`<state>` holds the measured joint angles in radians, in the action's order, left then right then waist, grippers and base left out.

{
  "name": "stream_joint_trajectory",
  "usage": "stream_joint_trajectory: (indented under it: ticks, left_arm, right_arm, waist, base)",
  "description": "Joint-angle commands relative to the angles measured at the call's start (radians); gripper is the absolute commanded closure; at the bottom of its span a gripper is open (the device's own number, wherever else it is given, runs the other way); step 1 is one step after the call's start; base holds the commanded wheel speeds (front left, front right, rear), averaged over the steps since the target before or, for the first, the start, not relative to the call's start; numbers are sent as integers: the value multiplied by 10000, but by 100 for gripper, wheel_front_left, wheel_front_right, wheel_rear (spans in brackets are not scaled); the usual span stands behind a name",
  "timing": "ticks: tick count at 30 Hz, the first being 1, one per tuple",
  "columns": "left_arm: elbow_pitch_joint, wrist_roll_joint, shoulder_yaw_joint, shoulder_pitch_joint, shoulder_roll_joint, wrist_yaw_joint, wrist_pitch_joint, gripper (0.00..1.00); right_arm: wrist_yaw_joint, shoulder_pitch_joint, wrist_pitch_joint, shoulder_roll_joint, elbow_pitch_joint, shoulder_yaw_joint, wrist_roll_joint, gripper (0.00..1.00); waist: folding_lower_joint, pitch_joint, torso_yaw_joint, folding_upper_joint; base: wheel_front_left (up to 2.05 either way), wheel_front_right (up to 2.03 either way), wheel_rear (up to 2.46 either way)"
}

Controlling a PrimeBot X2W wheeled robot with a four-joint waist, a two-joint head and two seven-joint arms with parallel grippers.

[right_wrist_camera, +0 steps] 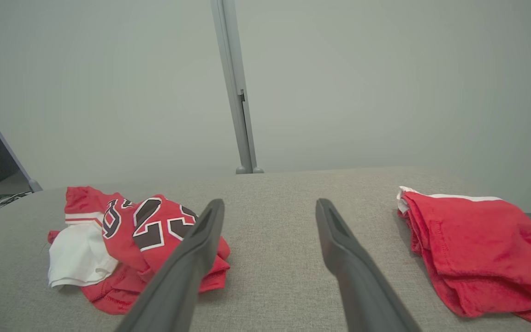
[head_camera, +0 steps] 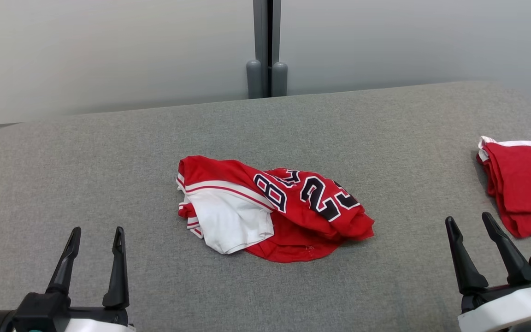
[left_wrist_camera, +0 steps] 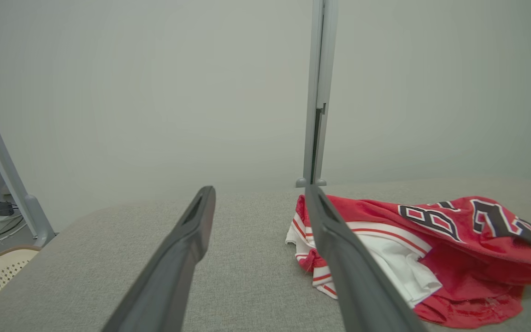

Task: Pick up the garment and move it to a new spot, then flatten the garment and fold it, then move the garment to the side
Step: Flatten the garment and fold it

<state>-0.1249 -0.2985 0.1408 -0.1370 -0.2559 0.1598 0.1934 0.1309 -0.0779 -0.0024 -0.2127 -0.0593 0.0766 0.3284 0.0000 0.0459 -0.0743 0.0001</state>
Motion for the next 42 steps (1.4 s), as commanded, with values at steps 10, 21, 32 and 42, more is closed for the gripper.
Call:
stream_joint_trajectory:
  ticks: [10,21,32,42]
  left_arm:
    - [-292,121,112,185,-100,101,-109,0]
    - [-42,456,899,1706,283,-185,35,0]
    - [635,582,1172,2569,520,-305,365,0]
    - [780,677,1209,2742,445,-265,493,0]
  right_arm:
    - [-4,-22,138,-63,-32,39,-13,0]
    - [-4,842,64,-501,2022,1349,547,0]
    - [-3,2724,-783,-425,4423,2185,1174,58]
    - [-4,2512,-1939,-1038,3407,1980,1197,100]
  waist:
    - [0,173,116,-1]
    - [0,1476,1352,-1]
    - [0,2203,1733,-1]
    - [0,2096,1207,-1]
  base:
    - [0,0,0]
    - [0,0,0]
    - [0,0,0]
    - [0,0,0]
